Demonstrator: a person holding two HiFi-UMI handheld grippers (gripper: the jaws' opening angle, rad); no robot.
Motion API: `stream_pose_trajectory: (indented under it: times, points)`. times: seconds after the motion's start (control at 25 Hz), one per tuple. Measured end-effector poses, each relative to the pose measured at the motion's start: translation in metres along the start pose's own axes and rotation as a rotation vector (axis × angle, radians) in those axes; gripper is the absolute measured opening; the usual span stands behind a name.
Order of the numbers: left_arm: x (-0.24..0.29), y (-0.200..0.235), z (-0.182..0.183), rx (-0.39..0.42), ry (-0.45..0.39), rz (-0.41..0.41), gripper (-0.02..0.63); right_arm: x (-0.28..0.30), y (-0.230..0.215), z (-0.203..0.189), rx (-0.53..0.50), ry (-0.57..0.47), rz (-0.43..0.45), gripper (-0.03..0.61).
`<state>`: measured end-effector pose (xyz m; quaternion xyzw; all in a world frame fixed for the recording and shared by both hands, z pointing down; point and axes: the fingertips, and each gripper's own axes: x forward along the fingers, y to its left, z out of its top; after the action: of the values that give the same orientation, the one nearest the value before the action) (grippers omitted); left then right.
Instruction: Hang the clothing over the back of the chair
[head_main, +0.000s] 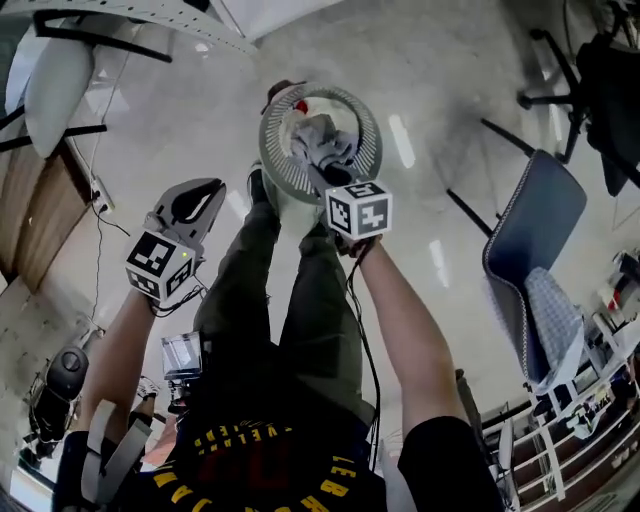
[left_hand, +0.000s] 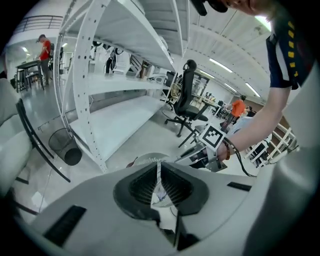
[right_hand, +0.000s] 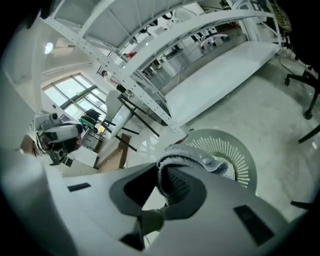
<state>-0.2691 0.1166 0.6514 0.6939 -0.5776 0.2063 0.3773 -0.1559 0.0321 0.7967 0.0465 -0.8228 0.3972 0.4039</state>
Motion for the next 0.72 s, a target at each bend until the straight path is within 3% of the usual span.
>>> stream_pose_trajectory:
  times: [0.24,0.36,0.48,0.72]
  points:
    - [-0.050,-0.025,0.053,0.011,-0.045,0.008,0.021,-0.086,0.081,0.054,0.043,-0.169,0.160,0.043]
    - [-0.069,-0.031,0.067,0.014,-0.065,0.021,0.021,-0.107,0.092,0.066,0.038,-0.193,0.116,0.032]
    - [-0.084,-0.030,0.076,0.013,-0.077,0.044,0.021,-0.125,0.109,0.076,0.066,-0.214,0.140,0.032]
    - [-0.127,-0.026,0.108,0.025,-0.114,0.097,0.021,-0.190,0.163,0.107,-0.010,-0.246,0.131,0.032]
